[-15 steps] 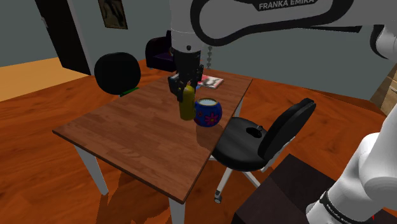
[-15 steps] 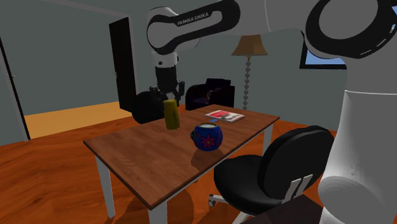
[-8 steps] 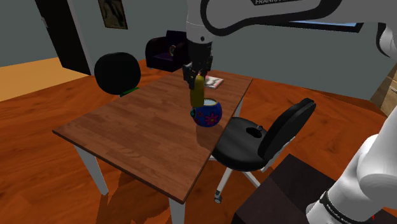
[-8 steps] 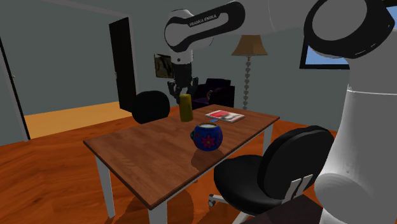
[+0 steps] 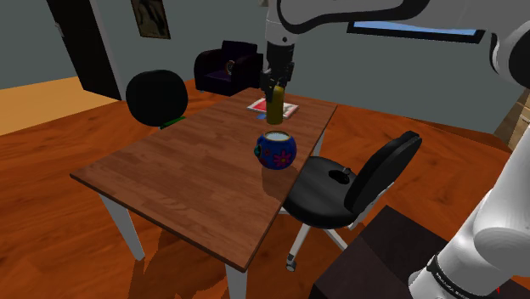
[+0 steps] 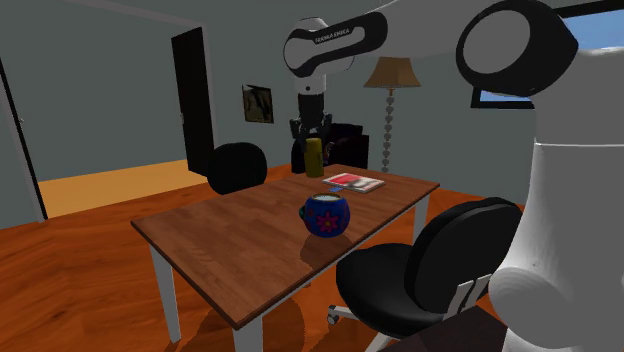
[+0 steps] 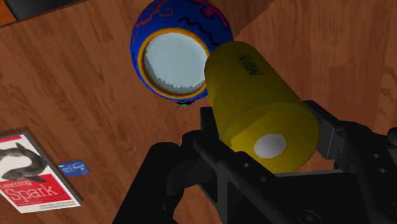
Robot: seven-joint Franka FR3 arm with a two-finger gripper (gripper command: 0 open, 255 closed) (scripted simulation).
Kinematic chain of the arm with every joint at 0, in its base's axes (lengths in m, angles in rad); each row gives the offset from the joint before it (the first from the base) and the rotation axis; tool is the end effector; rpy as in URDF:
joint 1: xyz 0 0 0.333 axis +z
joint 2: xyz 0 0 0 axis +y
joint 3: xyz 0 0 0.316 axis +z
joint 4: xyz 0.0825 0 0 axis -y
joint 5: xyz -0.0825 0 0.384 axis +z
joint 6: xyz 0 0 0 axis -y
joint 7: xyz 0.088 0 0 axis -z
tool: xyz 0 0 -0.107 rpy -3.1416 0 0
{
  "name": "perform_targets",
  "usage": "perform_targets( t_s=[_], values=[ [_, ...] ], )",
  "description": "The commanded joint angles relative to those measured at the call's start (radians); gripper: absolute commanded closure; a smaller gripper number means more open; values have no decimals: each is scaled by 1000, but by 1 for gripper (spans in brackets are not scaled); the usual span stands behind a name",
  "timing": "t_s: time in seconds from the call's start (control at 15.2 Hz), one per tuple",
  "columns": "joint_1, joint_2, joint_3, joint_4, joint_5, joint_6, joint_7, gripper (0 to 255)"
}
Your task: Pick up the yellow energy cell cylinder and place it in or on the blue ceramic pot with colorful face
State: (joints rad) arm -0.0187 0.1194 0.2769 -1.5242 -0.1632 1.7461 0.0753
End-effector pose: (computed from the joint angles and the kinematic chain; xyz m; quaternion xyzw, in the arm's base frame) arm 0.5920 0.1311 0.5971 0.9915 0.0991 0.0634 0.0550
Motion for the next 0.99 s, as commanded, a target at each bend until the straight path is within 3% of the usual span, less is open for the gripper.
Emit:
perform_targets(
  t_s=[0.0,0.33,0.92],
  values=[
    [-22,19,-17,26,1,-2,-42,255],
    [-70,91,-53,140,2,-33,-135,255],
    [-77,68,-56,-12,4,96,-124,255]
  ],
)
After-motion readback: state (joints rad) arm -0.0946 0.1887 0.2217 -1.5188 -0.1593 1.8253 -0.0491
